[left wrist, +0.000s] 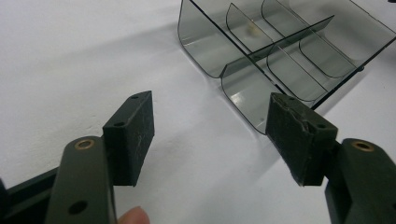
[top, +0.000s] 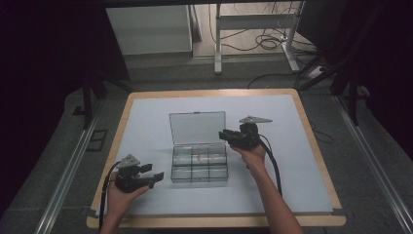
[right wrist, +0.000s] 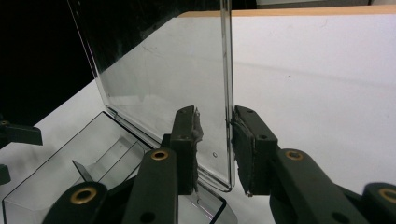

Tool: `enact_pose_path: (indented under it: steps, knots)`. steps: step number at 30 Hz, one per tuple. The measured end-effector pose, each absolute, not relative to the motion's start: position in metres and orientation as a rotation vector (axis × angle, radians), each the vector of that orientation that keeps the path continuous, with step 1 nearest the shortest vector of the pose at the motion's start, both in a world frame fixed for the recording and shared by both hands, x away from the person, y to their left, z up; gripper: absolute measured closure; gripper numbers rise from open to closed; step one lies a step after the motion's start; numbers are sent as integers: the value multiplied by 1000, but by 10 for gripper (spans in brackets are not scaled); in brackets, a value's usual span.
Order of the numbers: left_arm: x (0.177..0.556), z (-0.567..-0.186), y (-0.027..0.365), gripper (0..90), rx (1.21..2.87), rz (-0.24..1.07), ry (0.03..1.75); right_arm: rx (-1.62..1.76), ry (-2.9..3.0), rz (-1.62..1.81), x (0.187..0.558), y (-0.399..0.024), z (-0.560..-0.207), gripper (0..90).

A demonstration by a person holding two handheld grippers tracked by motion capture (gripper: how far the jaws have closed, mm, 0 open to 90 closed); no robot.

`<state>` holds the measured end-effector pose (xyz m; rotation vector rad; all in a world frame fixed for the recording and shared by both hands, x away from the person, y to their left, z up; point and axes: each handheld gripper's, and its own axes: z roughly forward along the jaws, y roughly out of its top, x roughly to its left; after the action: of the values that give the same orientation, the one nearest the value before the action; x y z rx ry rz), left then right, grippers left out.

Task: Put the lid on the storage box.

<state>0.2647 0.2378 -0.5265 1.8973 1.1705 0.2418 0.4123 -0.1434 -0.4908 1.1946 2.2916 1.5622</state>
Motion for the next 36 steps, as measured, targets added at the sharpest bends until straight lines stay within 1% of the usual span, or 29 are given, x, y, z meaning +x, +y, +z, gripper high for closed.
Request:
enact_pose_path:
  steps: [36]
  knots:
    - [265, -527, 238, 332, 1898, 240, 1181, 1122, 2298, 1614, 398, -151, -485, 653]
